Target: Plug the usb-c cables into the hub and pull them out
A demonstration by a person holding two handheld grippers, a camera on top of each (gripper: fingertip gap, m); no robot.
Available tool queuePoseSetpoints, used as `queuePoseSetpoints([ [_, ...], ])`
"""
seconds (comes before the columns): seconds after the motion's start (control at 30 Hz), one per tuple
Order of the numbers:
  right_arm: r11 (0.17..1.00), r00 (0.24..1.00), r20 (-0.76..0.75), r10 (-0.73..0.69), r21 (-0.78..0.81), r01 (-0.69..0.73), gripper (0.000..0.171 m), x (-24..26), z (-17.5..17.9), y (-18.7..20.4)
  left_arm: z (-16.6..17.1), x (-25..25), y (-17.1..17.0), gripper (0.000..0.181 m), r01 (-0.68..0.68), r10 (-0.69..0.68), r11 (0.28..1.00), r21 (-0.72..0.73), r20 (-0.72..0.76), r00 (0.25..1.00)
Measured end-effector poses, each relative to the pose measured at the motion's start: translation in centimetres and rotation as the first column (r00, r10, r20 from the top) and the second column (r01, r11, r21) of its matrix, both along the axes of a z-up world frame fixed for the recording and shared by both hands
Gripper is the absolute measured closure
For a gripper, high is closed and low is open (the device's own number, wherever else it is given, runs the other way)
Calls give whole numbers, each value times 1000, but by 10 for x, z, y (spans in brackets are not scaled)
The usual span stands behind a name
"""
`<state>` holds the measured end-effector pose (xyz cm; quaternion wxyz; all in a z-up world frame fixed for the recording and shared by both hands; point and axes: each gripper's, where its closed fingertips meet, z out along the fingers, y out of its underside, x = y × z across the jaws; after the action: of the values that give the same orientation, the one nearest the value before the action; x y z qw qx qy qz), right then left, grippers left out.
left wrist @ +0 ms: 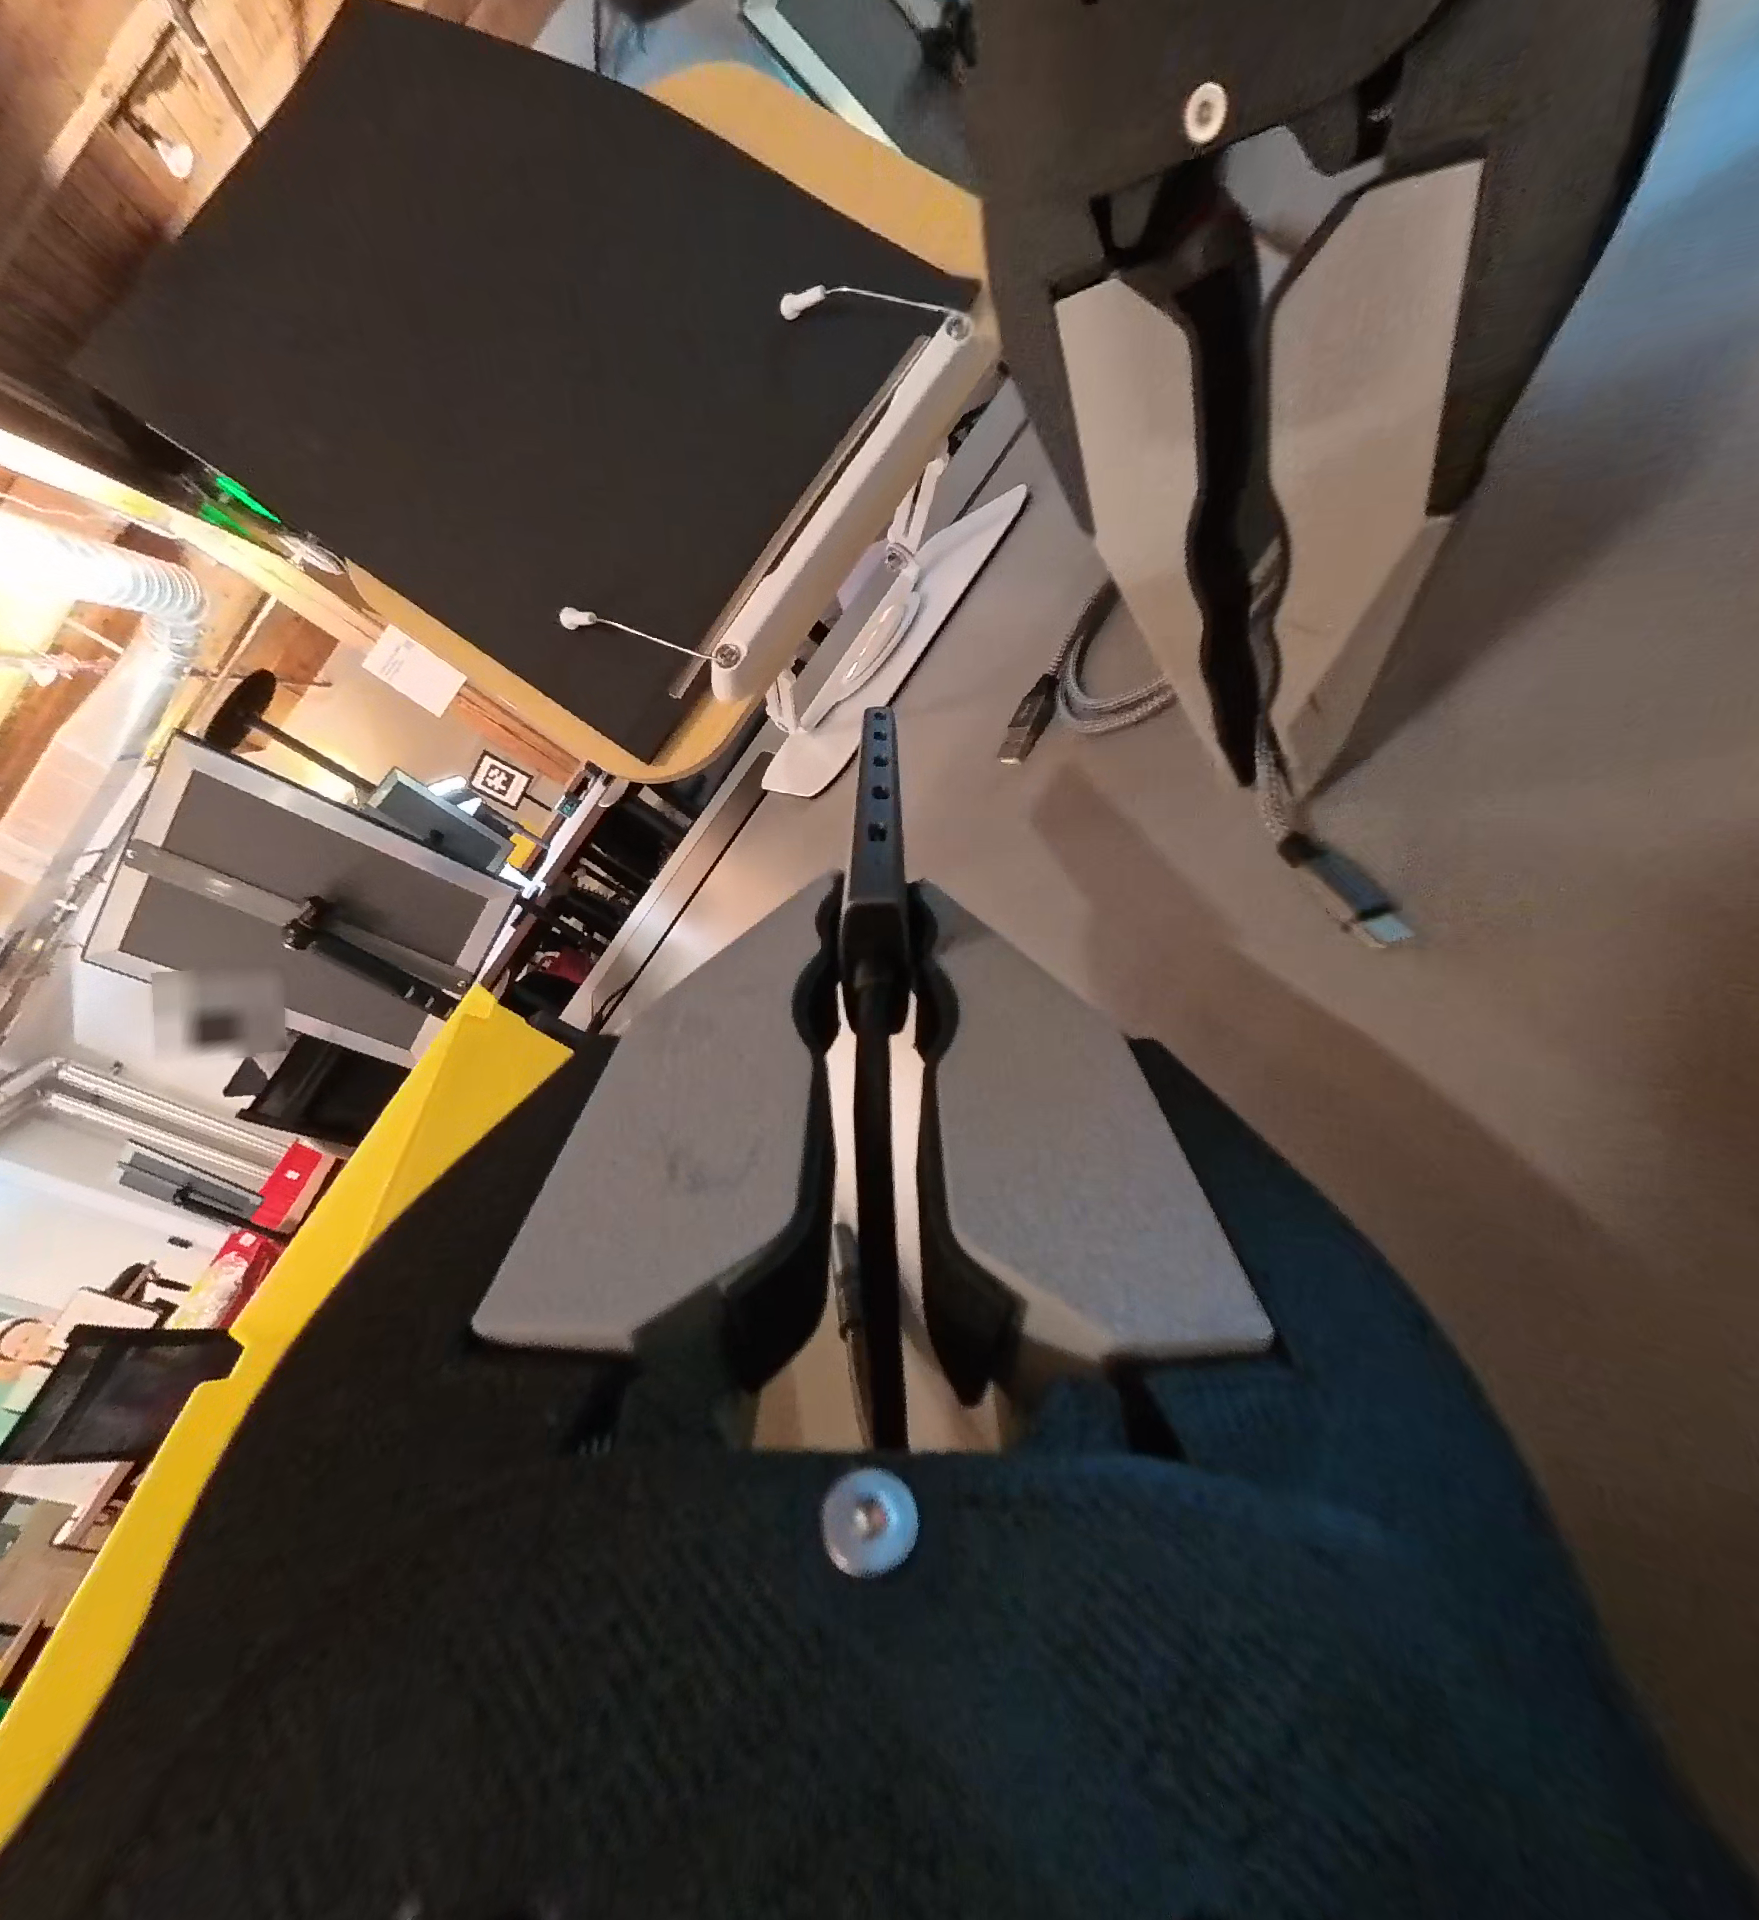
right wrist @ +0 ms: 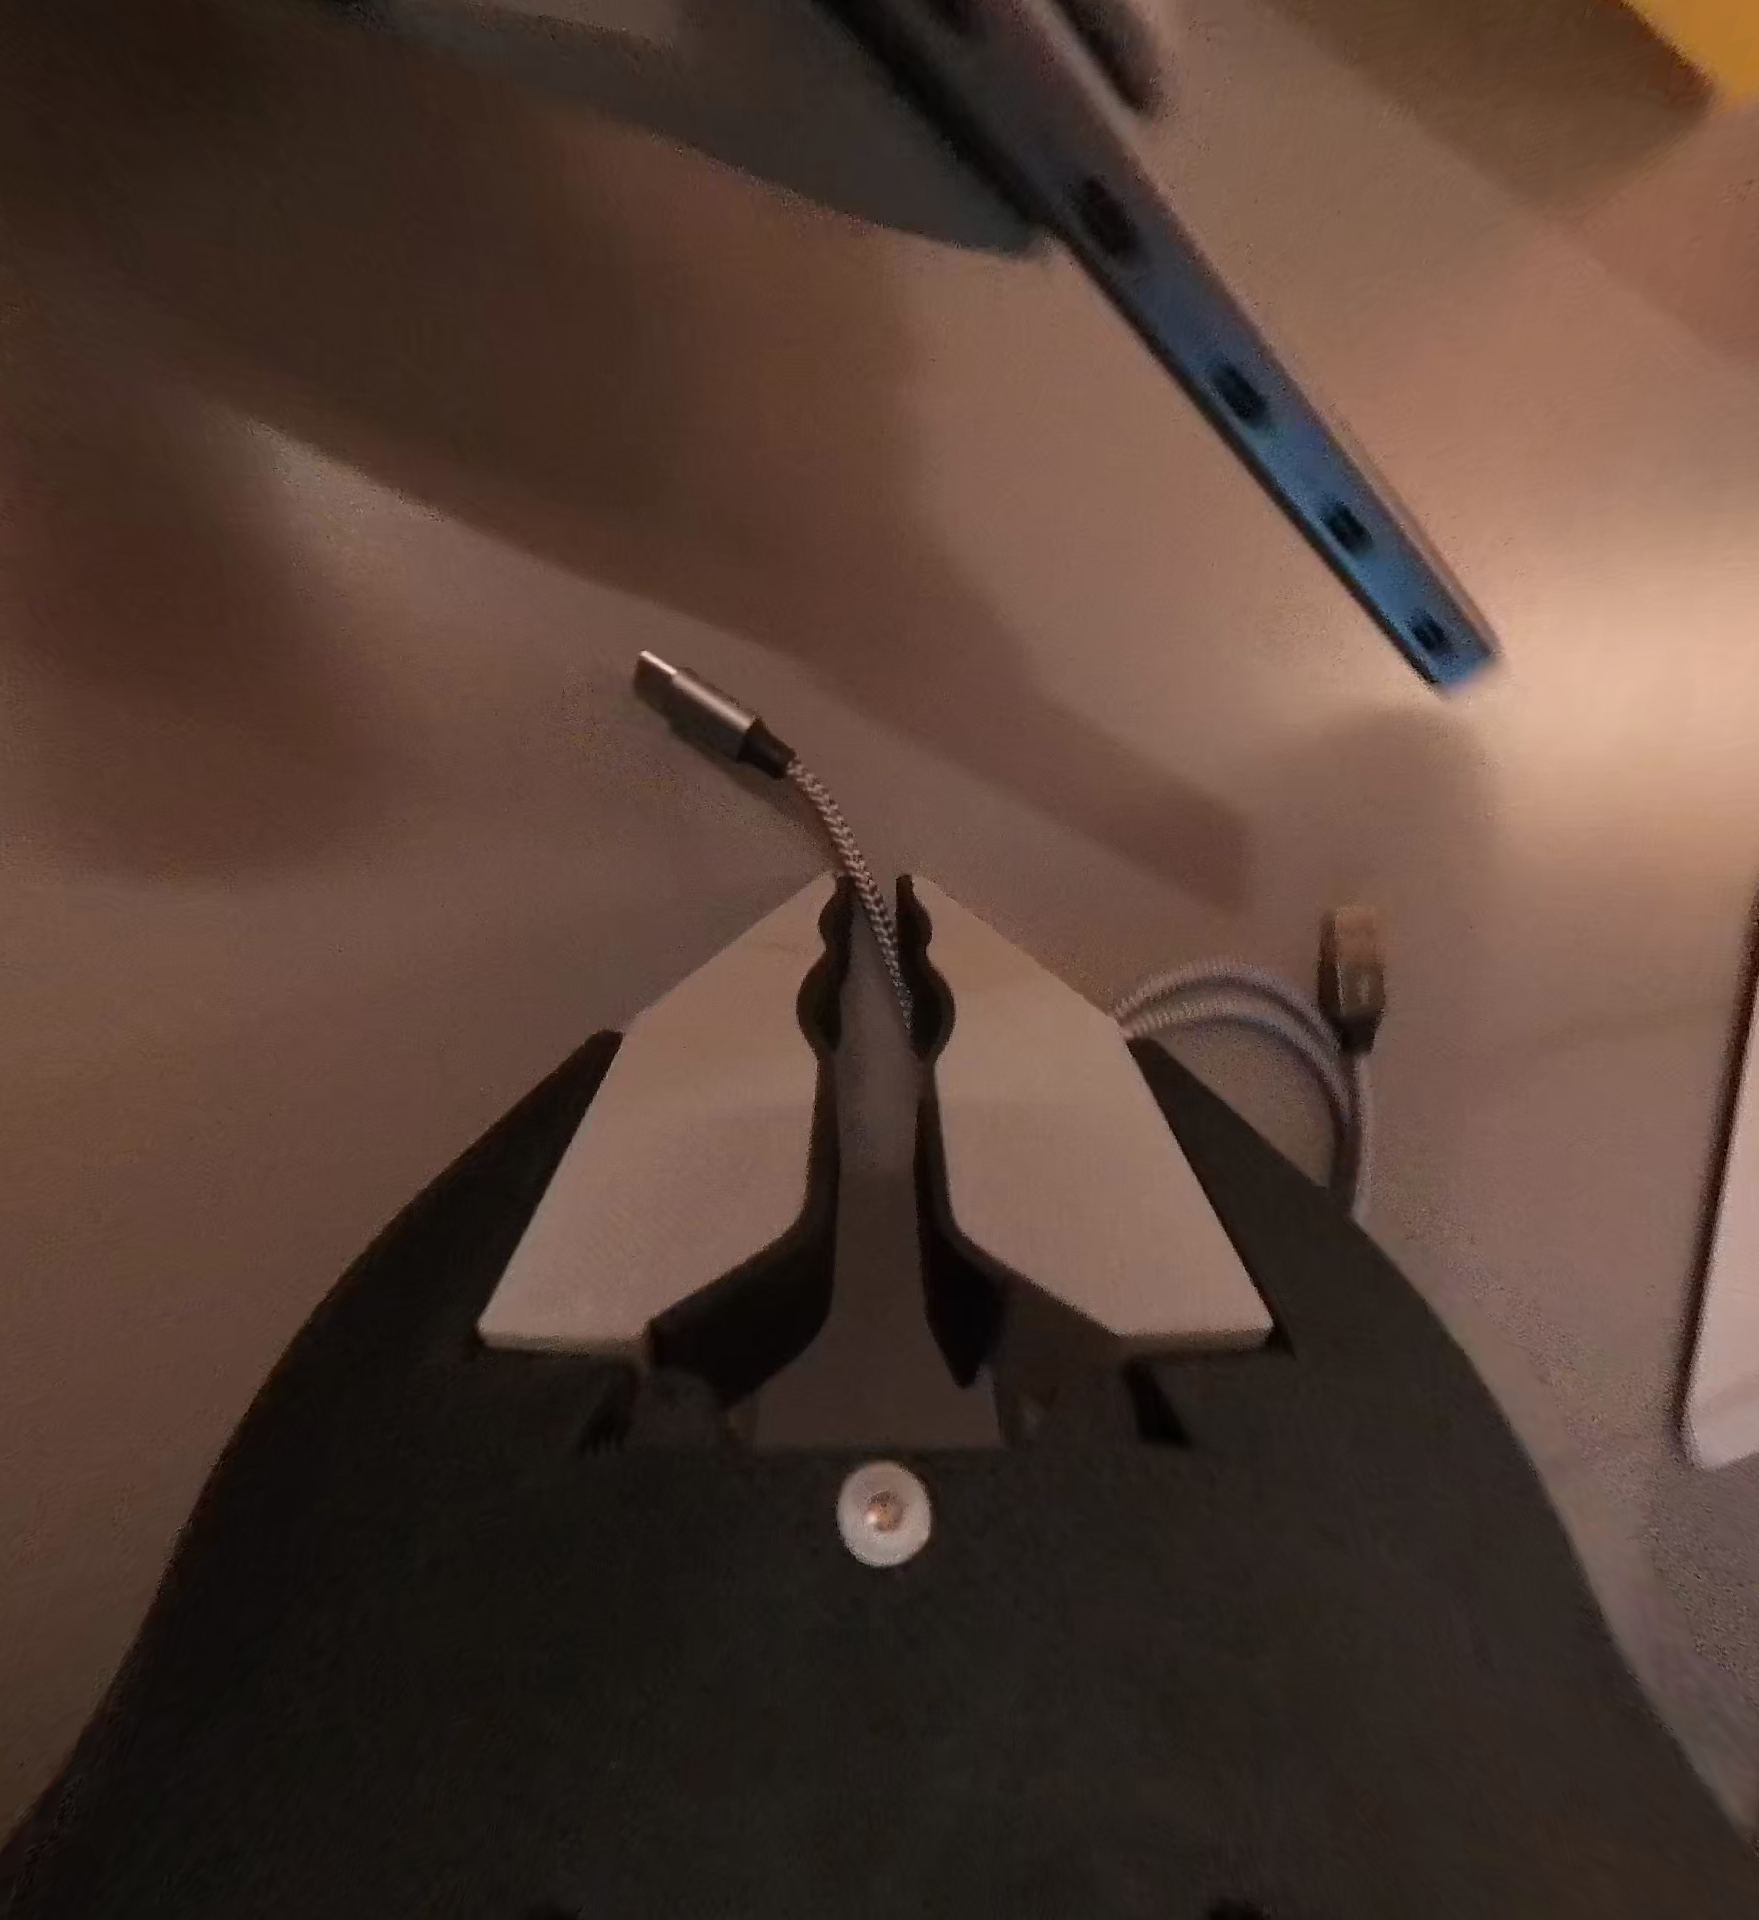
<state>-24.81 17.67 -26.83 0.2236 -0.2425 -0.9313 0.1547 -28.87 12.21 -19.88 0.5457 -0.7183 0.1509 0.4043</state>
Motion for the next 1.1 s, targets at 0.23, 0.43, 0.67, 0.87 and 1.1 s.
queuePoseSetpoints([
  [0.23, 781, 825, 361, -434, -305, 545, 169, 37, 0, 9, -3, 2, 1, 174, 5, -5, 1000, -20, -29, 1000],
  [0.43, 621, 761, 411, -502, -440, 648, 165, 39, 16, 11, -2, 4, -1, 174, 14, -14, 1000, -12, -36, 999],
  [0.67, 733, 813, 278, -512, -353, 582, 139, 29, 11, 10, -5, 7, -1, 174, 23, -25, 999, -26, -52, 998],
  [0.87, 900, 928, -7, -372, -247, 359, 142, 23, 33, -5, -7, 8, 0, 174, 27, -30, 999, -38, -67, 997],
  [1.1, 903, 935, 21, -353, -252, 347, 142, 27, 24, -5, -8, 11, 1, 174, 40, -43, 998, -48, -78, 996],
])
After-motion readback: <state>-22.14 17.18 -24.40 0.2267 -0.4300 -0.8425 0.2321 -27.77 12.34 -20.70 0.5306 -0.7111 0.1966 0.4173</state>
